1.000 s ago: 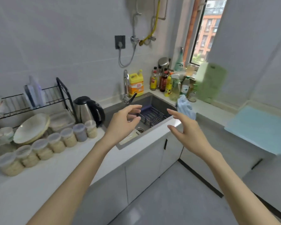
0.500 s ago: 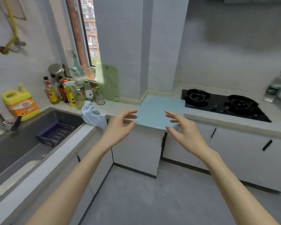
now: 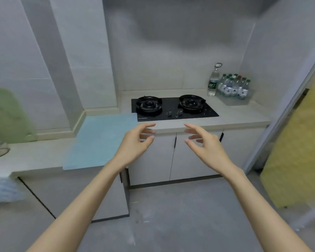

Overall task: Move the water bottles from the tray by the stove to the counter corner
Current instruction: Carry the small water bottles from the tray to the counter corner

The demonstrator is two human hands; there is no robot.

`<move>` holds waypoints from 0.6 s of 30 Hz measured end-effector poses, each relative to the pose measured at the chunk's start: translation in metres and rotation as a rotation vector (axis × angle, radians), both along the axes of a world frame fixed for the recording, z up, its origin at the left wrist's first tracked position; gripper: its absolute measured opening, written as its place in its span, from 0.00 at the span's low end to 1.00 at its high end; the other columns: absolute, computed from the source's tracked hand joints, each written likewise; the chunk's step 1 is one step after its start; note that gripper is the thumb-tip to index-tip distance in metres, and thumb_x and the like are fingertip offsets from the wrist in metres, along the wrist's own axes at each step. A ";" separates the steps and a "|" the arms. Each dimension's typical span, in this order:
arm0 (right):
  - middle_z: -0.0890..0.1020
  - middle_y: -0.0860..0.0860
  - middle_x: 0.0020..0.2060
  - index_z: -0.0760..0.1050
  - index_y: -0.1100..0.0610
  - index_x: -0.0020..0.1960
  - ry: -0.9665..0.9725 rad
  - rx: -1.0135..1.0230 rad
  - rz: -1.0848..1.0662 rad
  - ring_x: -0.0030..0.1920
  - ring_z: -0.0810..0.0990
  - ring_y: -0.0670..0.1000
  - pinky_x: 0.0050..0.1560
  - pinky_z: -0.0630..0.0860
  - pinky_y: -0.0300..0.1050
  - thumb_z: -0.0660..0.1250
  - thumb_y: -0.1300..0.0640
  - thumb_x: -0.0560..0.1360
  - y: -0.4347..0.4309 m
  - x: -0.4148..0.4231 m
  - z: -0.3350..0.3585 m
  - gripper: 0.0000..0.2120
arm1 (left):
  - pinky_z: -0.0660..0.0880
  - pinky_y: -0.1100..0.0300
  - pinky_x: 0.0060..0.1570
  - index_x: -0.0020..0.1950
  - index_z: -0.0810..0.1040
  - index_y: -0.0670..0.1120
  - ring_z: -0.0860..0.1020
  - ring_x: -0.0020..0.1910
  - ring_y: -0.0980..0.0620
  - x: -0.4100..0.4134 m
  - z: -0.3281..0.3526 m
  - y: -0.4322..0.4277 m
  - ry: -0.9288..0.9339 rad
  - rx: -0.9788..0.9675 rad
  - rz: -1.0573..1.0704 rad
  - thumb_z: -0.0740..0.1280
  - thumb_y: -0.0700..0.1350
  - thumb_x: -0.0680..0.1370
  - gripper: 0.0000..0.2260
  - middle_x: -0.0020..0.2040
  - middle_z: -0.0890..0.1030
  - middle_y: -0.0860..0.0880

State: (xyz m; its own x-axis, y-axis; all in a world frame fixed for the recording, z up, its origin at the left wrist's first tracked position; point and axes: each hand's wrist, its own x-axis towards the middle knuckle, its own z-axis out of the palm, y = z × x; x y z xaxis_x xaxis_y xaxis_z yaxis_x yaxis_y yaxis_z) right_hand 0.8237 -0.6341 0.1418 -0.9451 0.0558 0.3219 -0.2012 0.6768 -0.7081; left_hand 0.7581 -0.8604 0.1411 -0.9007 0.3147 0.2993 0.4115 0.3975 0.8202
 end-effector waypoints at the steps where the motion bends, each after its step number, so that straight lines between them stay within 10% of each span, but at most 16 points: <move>1: 0.79 0.40 0.56 0.69 0.46 0.69 0.003 -0.006 -0.031 0.54 0.79 0.41 0.61 0.73 0.41 0.66 0.57 0.77 0.012 -0.013 0.000 0.22 | 0.72 0.76 0.49 0.64 0.76 0.52 0.79 0.52 0.61 -0.019 0.000 0.014 -0.005 -0.012 -0.037 0.66 0.40 0.78 0.16 0.53 0.82 0.54; 18: 0.81 0.43 0.55 0.71 0.47 0.68 0.025 0.018 -0.388 0.50 0.78 0.33 0.53 0.72 0.27 0.66 0.58 0.77 0.206 -0.173 0.017 0.21 | 0.72 0.76 0.45 0.64 0.75 0.53 0.80 0.44 0.65 -0.251 0.021 0.235 -0.041 -0.016 -0.369 0.67 0.41 0.77 0.16 0.51 0.83 0.57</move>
